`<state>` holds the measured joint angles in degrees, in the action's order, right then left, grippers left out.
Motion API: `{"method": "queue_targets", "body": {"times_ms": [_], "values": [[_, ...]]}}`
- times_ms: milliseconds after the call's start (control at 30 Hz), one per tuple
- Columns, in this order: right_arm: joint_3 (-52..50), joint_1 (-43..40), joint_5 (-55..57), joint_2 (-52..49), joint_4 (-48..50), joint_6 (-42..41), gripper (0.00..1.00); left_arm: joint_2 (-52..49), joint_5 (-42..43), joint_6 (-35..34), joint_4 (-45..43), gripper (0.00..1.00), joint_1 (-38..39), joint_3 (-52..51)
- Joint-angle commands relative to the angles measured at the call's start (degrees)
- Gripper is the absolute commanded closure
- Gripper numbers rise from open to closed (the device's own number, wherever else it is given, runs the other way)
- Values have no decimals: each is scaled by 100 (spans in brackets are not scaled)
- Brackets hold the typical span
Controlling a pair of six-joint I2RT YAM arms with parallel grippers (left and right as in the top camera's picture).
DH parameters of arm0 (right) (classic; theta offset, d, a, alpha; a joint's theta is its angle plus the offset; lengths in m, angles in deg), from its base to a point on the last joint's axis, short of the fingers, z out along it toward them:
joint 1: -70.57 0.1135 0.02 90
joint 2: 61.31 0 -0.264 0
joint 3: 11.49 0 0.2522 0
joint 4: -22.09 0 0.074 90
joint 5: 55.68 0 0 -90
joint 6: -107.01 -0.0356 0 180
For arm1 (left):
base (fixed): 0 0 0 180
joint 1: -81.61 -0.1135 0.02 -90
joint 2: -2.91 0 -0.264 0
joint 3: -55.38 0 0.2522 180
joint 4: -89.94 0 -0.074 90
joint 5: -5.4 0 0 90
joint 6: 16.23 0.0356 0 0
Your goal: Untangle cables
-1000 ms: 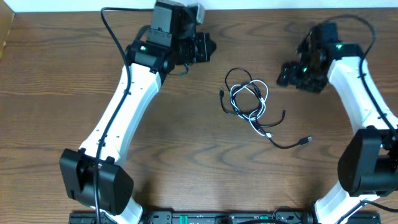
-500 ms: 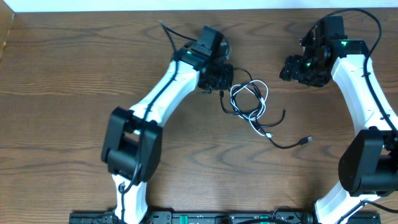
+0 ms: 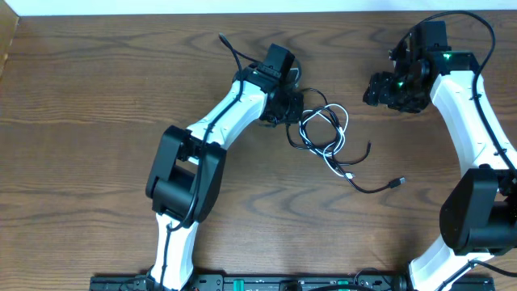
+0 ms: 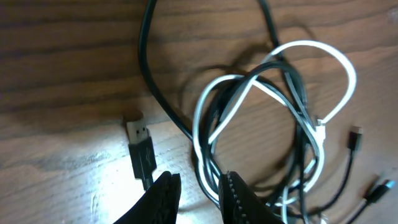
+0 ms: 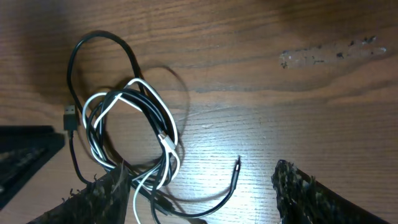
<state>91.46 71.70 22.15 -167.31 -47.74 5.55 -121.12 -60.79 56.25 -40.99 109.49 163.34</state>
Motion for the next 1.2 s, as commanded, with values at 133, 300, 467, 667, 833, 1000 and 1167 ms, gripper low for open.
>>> {"method": "queue_targets", "body": {"times_ms": [133, 300, 467, 667, 833, 1000, 1167], "values": [[-9, 7, -20, 76, -11, 87, 30, -297, -101, 144, -179, 74, 153, -39], [-9, 9, -20, 76, -15, 87, 30, -361, -540, 144, -223, 74, 310, -39], [-9, 9, -20, 76, -37, 87, 30, -452, -1001, 227, -240, 74, 476, -39], [-9, 9, -20, 76, -57, 90, 30, -516, -1047, 229, -238, 80, 614, -39], [-9, 17, -26, 76, -35, 131, 30, -474, -1104, 229, -238, 92, 601, -13], [-9, 133, -402, 76, 90, 540, 30, 35, -1078, 229, -149, 92, 407, 168], [-9, 339, -1239, 76, 376, 1207, 32, 898, -833, 229, -153, 93, 291, 203]]}}
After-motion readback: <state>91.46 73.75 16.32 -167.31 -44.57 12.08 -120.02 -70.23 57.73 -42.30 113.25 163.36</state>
